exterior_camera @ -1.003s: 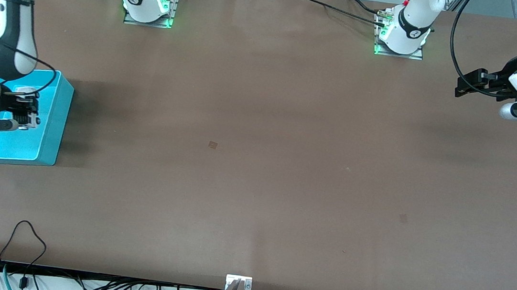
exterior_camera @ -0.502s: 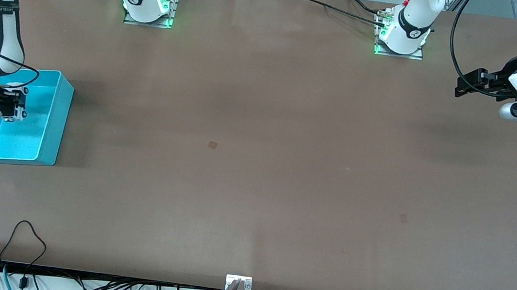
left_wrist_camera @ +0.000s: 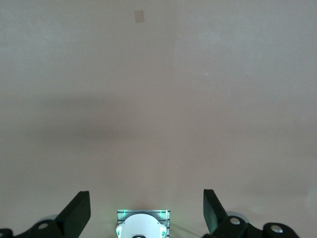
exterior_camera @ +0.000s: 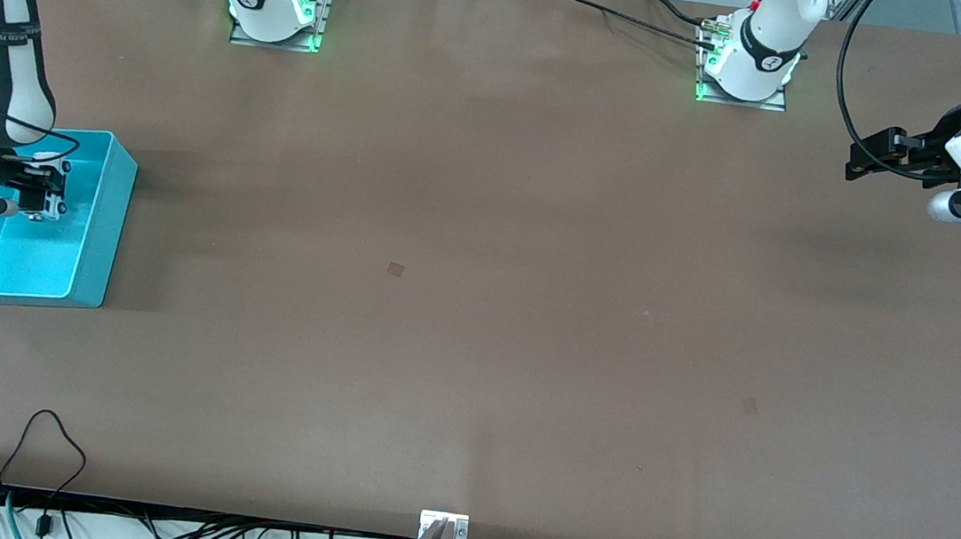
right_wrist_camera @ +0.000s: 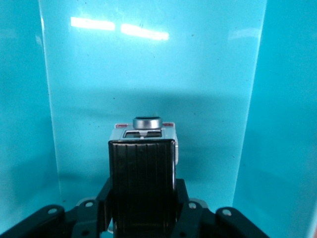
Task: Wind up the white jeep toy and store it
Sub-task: 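Lower the jeep into the bin and open the right gripper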
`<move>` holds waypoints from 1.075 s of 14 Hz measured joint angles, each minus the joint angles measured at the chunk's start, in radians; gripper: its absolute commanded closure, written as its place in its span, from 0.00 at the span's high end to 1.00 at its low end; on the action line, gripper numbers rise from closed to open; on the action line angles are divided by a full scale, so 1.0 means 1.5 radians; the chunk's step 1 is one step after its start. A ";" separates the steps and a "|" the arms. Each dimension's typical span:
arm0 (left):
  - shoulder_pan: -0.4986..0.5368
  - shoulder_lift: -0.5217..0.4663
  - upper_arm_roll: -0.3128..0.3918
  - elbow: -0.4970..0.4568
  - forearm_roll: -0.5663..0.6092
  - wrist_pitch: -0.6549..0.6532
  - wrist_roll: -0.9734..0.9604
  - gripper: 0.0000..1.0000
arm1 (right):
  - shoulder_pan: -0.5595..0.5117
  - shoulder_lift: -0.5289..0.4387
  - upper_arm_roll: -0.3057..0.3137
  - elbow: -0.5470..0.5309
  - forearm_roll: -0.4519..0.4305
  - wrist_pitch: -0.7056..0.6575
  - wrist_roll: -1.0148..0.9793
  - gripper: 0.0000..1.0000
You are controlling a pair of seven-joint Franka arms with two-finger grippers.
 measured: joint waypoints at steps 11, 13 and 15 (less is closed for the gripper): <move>0.000 0.000 -0.001 0.000 0.000 0.000 0.000 1.00 | -0.007 0.030 0.005 -0.010 0.036 0.026 -0.038 1.00; 0.000 0.000 -0.001 0.000 0.000 0.000 0.000 1.00 | -0.006 0.025 0.009 -0.007 0.036 0.026 -0.052 1.00; 0.000 0.000 -0.001 0.000 0.000 0.000 0.000 1.00 | -0.003 0.011 0.014 -0.002 0.036 0.026 -0.075 1.00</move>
